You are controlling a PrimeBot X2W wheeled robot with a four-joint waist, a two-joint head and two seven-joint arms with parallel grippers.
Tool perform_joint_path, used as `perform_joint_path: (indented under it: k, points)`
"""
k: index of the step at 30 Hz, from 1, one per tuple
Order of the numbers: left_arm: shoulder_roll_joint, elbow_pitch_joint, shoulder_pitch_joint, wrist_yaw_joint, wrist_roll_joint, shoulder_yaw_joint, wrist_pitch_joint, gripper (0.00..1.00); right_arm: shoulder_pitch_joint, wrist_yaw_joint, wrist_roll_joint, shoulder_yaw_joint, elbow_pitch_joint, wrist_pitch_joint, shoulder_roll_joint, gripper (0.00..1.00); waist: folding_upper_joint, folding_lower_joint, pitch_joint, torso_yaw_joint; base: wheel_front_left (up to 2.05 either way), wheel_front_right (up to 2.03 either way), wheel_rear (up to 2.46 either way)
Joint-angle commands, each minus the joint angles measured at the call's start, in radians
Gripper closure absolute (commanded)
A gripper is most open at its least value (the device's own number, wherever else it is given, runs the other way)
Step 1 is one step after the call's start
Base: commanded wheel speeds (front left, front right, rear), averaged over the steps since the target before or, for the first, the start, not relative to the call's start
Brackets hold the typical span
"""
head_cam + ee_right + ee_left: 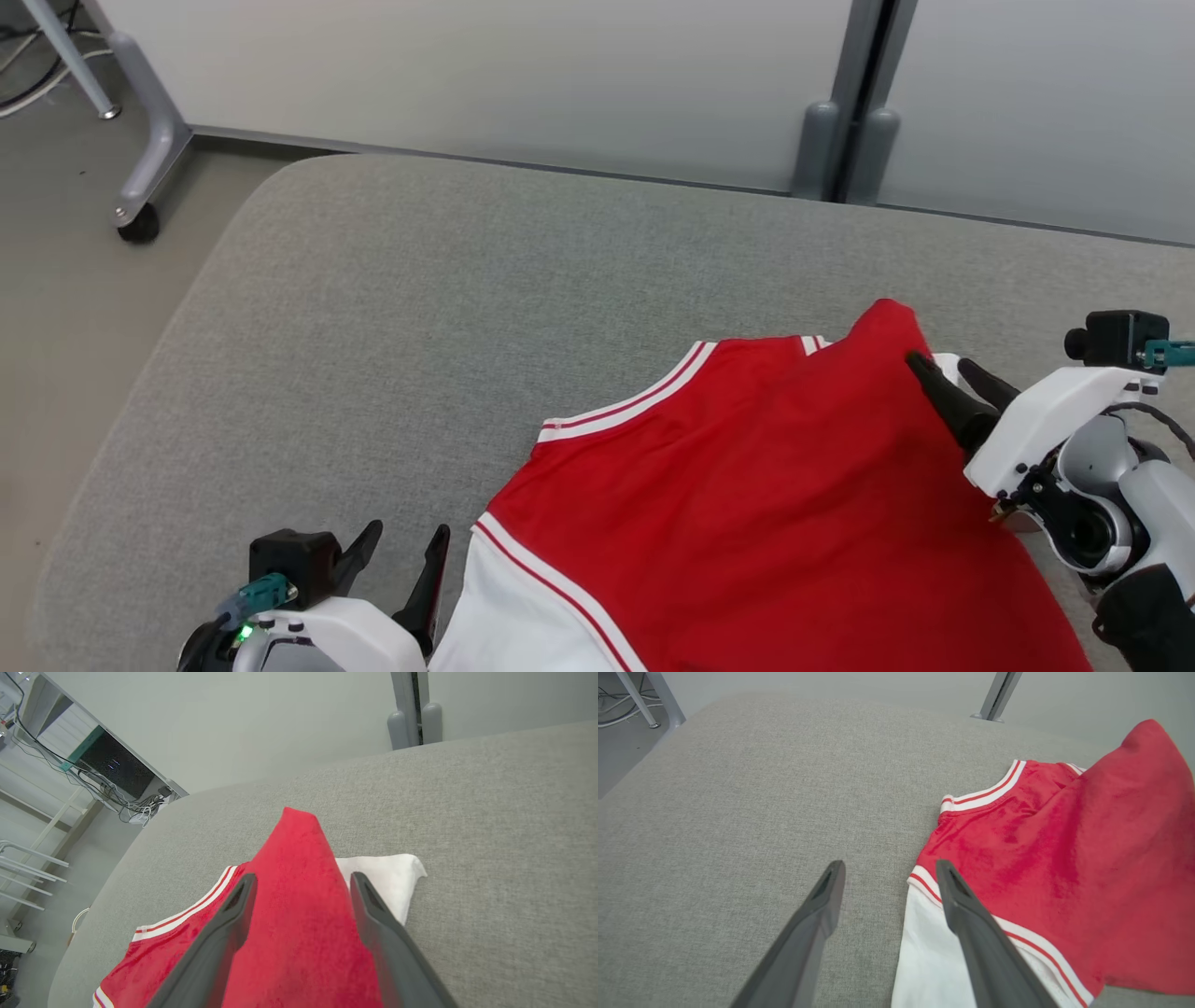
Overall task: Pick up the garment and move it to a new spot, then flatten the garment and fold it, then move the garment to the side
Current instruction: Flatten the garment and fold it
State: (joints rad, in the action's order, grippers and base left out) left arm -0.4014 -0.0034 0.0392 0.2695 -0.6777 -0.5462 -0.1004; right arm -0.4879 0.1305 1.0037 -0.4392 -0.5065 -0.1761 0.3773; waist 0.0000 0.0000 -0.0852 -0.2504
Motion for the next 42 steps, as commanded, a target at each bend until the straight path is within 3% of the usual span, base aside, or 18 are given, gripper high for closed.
perform_joint_path:
  k: [1,10,11,13,25,34,35,36,37,42]
  points:
    - [0.001,0.014,0.024,-0.009,0.001,0.001,0.01,0.0,-0.029,0.001,-0.004,-0.009,-0.03,-0.016,0.014,0.0,0.0,0.0,-0.023,-0.03,0.0,0.0,0.0]
    - [0.029,0.068,0.052,-0.037,-0.009,-0.005,0.042,0.0,-0.114,0.001,0.023,-0.05,-0.182,-0.153,-0.001,0.0,0.0,0.0,-0.05,-0.074,0.0,0.0,0.0]
    - [0.032,0.073,0.056,-0.04,-0.01,-0.005,0.045,0.0,-0.119,0.001,0.027,-0.054,-0.188,-0.164,0.001,0.08,0.0,0.0,-0.054,-0.077,0.0,0.0,0.0]
    - [0.037,0.082,0.06,-0.044,-0.012,-0.007,0.051,0.0,-0.135,0.001,0.033,-0.059,-0.199,-0.17,0.009,1.0,0.0,0.0,-0.061,-0.083,0.0,0.0,0.0]
    - [0.071,0.126,0.117,-0.075,-0.007,-0.02,0.092,0.0,-0.301,0.001,0.01,-0.087,-0.242,-0.119,0.051,1.0,0.0,0.0,-0.156,-0.128,0.0,0.0,0.0]
    - [0.102,0.175,0.176,-0.102,0.0,-0.031,0.121,0.0,-0.478,0.0,-0.045,-0.149,-0.378,-0.009,0.026,1.0,0.0,0.0,-0.233,-0.156,0.0,0.0,0.0]
    - [0.103,0.181,0.18,-0.103,0.0,-0.032,0.123,0.0,-0.49,0.001,-0.048,-0.156,-0.397,0.004,0.018,0.71,0.0,0.0,-0.234,-0.154,0.0,0.0,0.0]
    - [0.102,0.186,0.183,-0.105,0.001,-0.031,0.126,0.0,-0.5,0.001,-0.046,-0.162,-0.412,0.016,0.008,0.13,0.0,0.0,-0.232,-0.15,0.0,0.0,0.0]
    - [0.102,0.19,0.185,-0.107,0.001,-0.032,0.127,0.0,-0.503,0.001,-0.04,-0.168,-0.421,0.031,-0.003,0.0,0.0,0.0,-0.228,-0.146,0.0,0.0,0.0]
    - [0.086,0.205,0.181,-0.104,0.004,-0.027,0.134,0.0,-0.46,0.001,-0.014,-0.203,-0.415,0.135,-0.023,0.0,0.0,0.0,-0.17,-0.102,0.0,0.0,0.0]
